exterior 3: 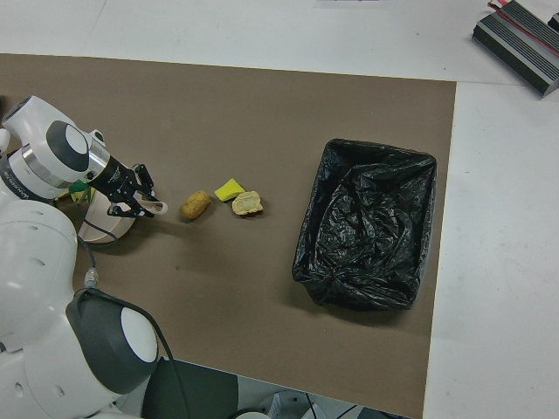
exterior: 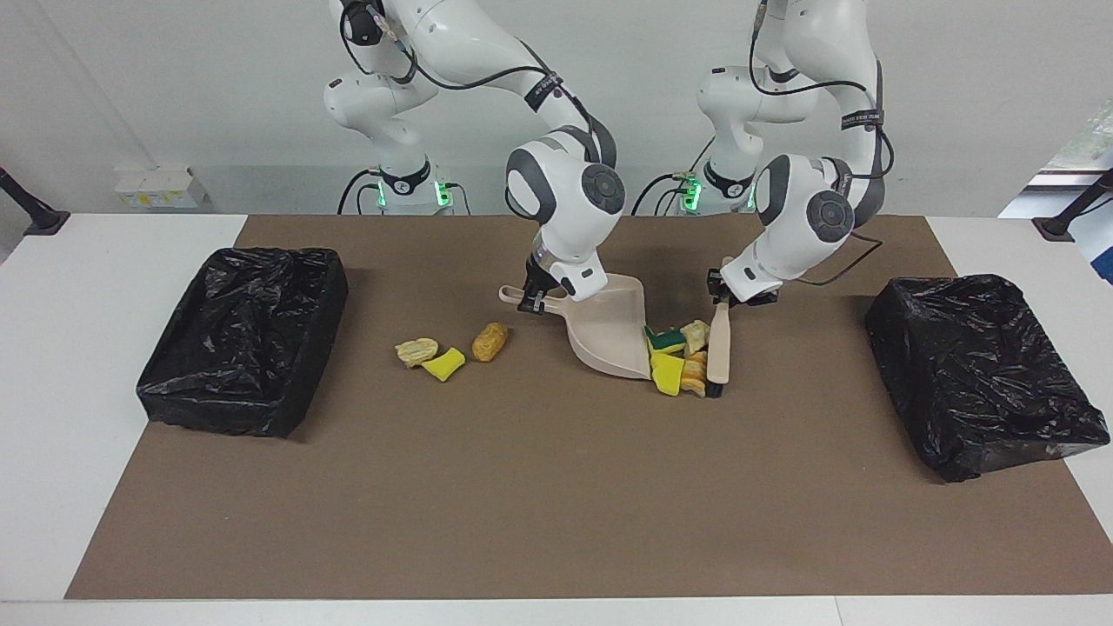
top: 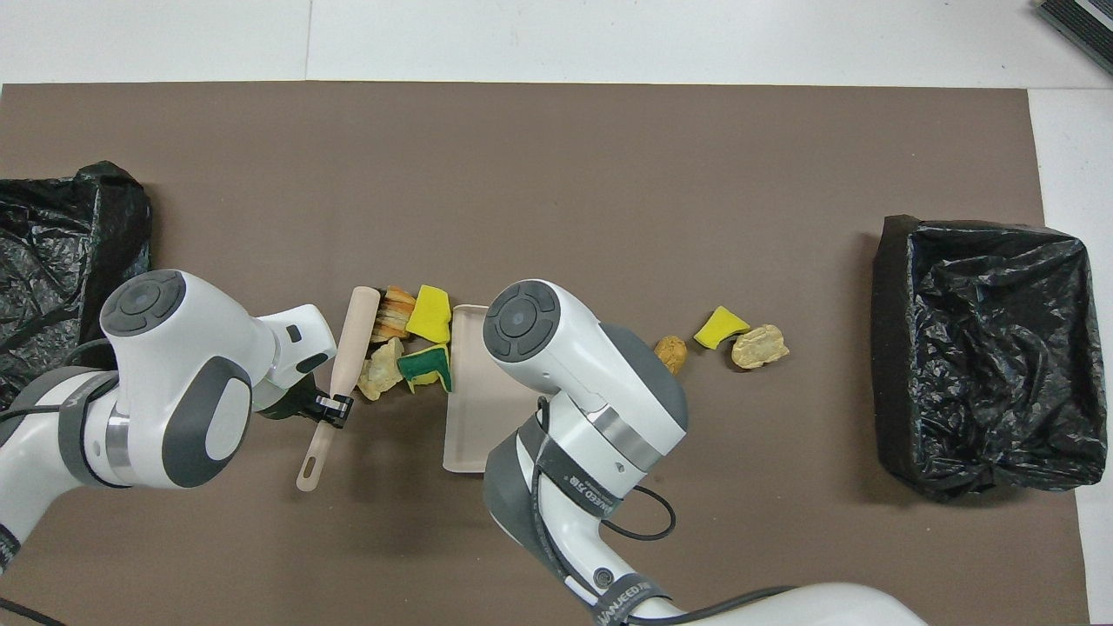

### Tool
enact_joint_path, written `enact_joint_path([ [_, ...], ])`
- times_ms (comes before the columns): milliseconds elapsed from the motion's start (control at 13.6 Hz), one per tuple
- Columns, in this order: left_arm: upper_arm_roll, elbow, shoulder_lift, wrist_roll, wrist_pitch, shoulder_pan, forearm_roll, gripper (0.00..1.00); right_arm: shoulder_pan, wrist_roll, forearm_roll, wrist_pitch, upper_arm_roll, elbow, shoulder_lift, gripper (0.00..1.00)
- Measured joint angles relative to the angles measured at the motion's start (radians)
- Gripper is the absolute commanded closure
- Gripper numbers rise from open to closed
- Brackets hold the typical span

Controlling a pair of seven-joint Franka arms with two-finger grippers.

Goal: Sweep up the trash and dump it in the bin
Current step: 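Sweep the trash into the dustpan with the brush in the left gripper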

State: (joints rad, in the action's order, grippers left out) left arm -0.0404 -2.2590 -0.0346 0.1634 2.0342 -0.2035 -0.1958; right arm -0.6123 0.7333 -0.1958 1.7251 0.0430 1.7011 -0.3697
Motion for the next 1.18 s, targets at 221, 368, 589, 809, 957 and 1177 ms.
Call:
enact_joint_path([
  [221,0.000,-0.007,0.000,0.000,0.010,-0.012,-0.006,1.00,0.000,0.000,-0.012,-0.018,0.000,-0.001,0.000,1.00],
  [368,0.001,-0.009,0.000,0.000,0.013,-0.041,-0.026,1.00,0.001,0.000,-0.029,-0.053,-0.001,-0.003,0.001,1.00],
  [589,-0.001,-0.011,0.001,-0.005,0.008,-0.106,-0.086,1.00,0.003,0.000,-0.033,-0.072,-0.002,-0.004,0.001,1.00],
  [809,-0.002,-0.012,0.004,-0.007,-0.015,-0.127,-0.129,1.00,0.003,0.000,-0.033,-0.076,-0.002,-0.004,0.002,1.00],
  [957,-0.003,-0.012,0.006,-0.025,-0.026,-0.143,-0.153,1.00,0.004,0.000,-0.033,-0.076,-0.003,-0.004,0.002,1.00],
  [1177,-0.004,-0.008,0.011,-0.114,-0.027,-0.214,-0.190,1.00,0.017,0.000,-0.033,-0.079,-0.003,-0.003,0.002,1.00],
])
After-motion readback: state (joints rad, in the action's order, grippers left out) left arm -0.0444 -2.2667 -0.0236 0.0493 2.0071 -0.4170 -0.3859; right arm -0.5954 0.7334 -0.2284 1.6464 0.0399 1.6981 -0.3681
